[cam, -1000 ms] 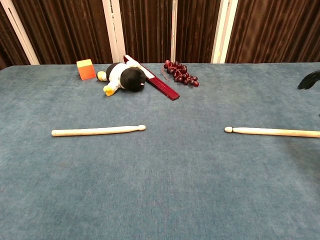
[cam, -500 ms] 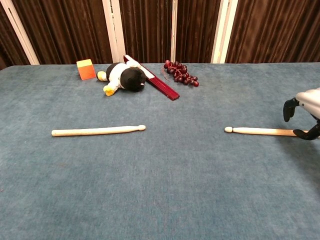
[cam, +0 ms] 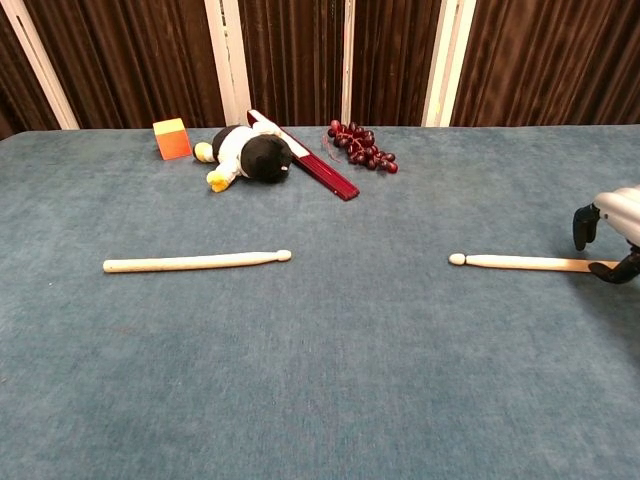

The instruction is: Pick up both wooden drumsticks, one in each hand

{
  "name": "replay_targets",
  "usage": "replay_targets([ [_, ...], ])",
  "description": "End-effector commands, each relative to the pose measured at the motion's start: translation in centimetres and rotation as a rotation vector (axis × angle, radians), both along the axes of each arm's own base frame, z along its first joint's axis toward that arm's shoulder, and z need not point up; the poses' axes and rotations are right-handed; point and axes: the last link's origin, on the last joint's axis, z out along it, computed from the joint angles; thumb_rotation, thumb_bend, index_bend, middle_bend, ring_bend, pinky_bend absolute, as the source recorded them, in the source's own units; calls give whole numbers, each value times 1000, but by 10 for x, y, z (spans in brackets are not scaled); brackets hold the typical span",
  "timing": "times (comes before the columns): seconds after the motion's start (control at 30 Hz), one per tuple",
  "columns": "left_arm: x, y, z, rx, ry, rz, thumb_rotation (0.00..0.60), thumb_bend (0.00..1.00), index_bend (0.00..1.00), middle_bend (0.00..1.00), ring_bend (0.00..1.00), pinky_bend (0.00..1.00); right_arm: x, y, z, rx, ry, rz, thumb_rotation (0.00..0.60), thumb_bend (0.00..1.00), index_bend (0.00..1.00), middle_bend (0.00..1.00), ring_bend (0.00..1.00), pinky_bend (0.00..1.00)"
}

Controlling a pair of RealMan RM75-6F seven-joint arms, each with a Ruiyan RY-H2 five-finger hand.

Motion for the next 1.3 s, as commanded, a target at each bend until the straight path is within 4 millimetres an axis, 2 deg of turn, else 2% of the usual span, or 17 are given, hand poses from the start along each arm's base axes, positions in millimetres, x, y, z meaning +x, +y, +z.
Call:
replay_targets([
  [0.03, 0, 0, 0, 1, 0, 0, 600, 46, 0, 0, 0, 0, -2, 1, -2, 3, -6, -6, 600, 402, 462, 389, 817, 810],
  [0.23, 0, 1, 0, 0, 1, 0, 600, 46, 0, 0, 0, 0, -5, 2, -7, 11, 2, -8, 600, 402, 466, 389, 817, 810],
  [0.37, 0, 1, 0, 0, 0, 1, 600, 46, 0, 0, 0, 0, -8, 3, -9, 12, 9, -12, 600, 402, 523, 411, 817, 810],
  [0.53, 0, 1, 0, 0, -1, 1, 600, 46, 0, 0, 0, 0, -11, 3, -10, 6, 9, -12, 600, 408, 678, 557, 834, 830],
  [0.63, 0, 1, 0, -2, -3, 2, 600, 46, 0, 0, 0, 0, -10, 3, -9, -6, -5, 8, 600, 462, 747, 621, 856, 853],
  [0.9, 2, 2, -1, -4, -9, 7, 600, 46, 0, 0, 0, 0, -4, 4, -3, -23, -66, 56, 600, 539, 788, 654, 856, 853],
  [1.07, 9, 7, 1, 3, -21, -1, 600, 49, 0, 0, 0, 4, -1, 4, 4, -30, -118, 78, 600, 540, 789, 655, 856, 853],
  [1.17, 20, 18, 4, 22, -16, -33, 600, 74, 6, 0, 9, 57, 4, 5, 10, -37, -159, 103, 600, 541, 789, 655, 856, 853],
  [1.27, 37, 40, 7, 44, -13, -69, 600, 138, 42, 42, 142, 267, 10, 6, 17, -48, -212, 129, 600, 541, 789, 655, 856, 853],
  [1.3, 43, 51, 7, 45, 3, -81, 600, 164, 60, 80, 240, 375, 11, 7, 19, -51, -227, 136, 600, 541, 789, 655, 856, 853],
])
